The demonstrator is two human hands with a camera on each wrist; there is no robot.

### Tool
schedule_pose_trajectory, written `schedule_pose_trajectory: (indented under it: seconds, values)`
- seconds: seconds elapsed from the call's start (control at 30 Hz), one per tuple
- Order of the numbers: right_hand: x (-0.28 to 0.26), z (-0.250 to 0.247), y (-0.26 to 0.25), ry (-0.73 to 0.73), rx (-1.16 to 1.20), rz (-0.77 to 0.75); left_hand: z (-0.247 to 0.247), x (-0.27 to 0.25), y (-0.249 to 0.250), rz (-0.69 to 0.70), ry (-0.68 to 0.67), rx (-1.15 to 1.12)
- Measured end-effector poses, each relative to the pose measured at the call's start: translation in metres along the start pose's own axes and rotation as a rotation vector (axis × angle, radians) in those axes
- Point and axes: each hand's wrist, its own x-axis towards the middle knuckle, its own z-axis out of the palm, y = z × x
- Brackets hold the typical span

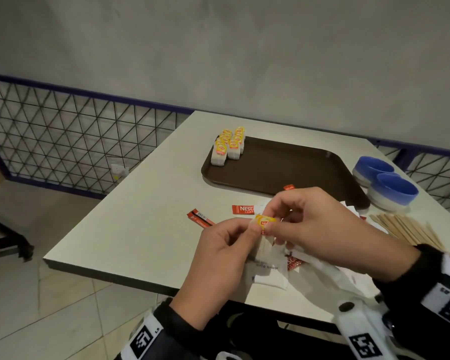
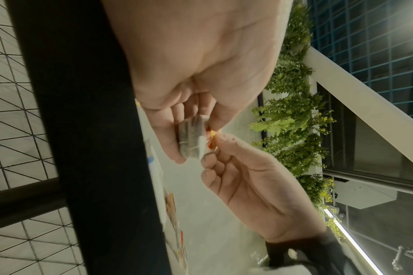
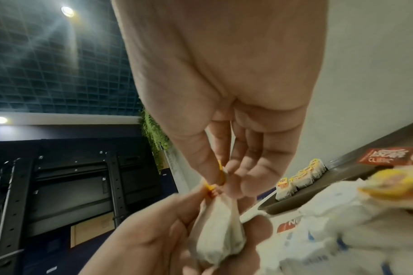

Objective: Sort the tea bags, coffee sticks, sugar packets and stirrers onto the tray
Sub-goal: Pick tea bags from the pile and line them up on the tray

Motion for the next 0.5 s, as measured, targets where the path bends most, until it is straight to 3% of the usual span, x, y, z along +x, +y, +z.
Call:
schedule_pose_trajectory:
  seconds: [0.2,0.3,0.5]
  values:
    - [0.079,-0.047,-0.011,-0.191,0.114,0.173,-0.036,0.006,0.006,-0.057,0.161,-0.150]
    - [0.138,-0.050,-0.009,-0.166,0.145,0.229,-0.056,0.008,0.004,-0.083,0.193,-0.212]
    - [0.236,-0.029,0.007,-0.182,-0.017,0.370,-0.058,0.008,0.006,-0.137,0.172,-0.293]
